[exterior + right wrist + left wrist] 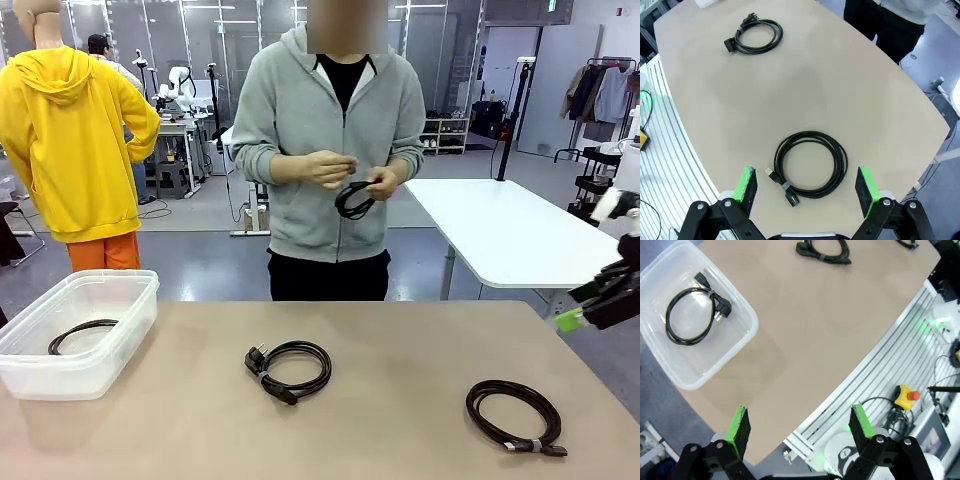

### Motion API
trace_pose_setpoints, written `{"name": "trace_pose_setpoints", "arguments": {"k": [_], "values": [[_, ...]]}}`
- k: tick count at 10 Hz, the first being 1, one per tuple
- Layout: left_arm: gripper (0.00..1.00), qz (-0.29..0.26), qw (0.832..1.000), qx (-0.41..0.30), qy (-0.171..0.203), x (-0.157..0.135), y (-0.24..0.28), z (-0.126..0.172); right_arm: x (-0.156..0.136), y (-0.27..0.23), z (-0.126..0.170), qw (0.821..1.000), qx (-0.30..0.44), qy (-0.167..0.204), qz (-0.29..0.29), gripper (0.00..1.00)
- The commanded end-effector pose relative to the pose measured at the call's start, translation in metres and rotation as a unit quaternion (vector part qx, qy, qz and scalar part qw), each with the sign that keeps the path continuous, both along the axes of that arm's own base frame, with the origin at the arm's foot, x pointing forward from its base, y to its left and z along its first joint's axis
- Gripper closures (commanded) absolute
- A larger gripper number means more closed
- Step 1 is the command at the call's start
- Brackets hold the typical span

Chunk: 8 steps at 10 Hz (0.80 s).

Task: Organize and store the cables.
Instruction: Place the Power Cable into the Organizing box.

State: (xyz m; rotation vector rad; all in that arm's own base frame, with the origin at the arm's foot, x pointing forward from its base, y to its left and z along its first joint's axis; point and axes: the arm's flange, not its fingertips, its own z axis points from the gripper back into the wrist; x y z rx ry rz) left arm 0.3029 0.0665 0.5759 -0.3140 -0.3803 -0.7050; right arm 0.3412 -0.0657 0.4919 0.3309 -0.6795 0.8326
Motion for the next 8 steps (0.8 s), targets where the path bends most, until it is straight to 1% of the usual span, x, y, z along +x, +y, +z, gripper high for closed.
{"name": "trace_pose_setpoints", "arguments": {"k": [1,5,6,7,8], "values": [[0.0,0.0,1.0,0.002,0.001,0.0,0.0,0.0,0.008,0.024,0.0,1.0,-0.02,0.009,0.019,0.0],[0.0,0.0,1.0,0.0,0.0,0.0,0.0,0.0,0.008,0.024,0.0,1.0,-0.02,0.009,0.019,0.0],[0.0,-0.015,1.0,0.018,-0.016,0.019,-0.033,-0.005,0.008,0.024,0.0,1.0,-0.02,0.009,0.019,0.0],[0.0,-0.048,0.999,-0.015,-0.01,0.035,-0.064,-0.013,0.008,0.024,0.0,1.0,-0.02,0.009,0.019,0.0],[0.0,-0.057,0.998,-0.016,0.005,0.046,-0.096,-0.024,0.008,0.024,0.0,1.0,-0.02,0.009,0.019,0.0]]}}
